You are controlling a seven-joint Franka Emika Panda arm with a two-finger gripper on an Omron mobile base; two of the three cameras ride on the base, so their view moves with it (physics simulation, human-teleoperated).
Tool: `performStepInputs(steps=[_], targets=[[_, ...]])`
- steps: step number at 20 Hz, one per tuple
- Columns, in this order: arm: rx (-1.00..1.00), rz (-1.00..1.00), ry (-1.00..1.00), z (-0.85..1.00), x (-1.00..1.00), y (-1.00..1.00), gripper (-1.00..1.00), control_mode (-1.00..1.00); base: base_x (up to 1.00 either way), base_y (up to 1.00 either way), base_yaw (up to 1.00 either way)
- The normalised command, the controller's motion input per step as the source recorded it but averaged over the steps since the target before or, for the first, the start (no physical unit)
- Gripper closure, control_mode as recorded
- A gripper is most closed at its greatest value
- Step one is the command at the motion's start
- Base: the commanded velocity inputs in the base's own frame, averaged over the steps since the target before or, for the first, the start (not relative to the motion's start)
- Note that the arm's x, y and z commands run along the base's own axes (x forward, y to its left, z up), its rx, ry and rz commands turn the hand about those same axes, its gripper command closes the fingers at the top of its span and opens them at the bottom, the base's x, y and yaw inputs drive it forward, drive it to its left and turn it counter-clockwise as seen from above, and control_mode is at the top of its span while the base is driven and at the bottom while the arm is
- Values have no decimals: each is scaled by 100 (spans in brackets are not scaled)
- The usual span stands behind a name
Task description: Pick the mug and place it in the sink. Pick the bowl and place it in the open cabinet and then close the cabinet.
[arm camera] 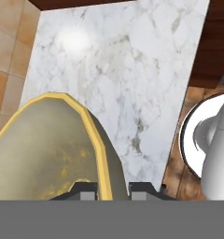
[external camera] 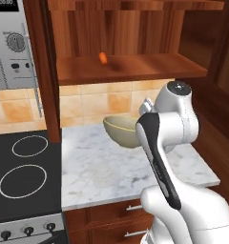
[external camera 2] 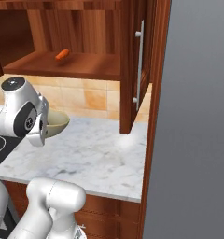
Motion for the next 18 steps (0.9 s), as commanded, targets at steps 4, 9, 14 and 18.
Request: performStepInputs(steps=[4, 9, 14, 18], targets=[[-1, -3, -5, 48, -26, -2, 100, -100, 0, 0, 0], [-8, -3, 0, 67, 0, 0, 100, -100, 0, 0, 0], [0, -3, 0, 52, 0, -17, 100, -100, 0, 0, 0], [0, -4, 0, 46, -1, -26, 100, -100, 0, 0, 0]])
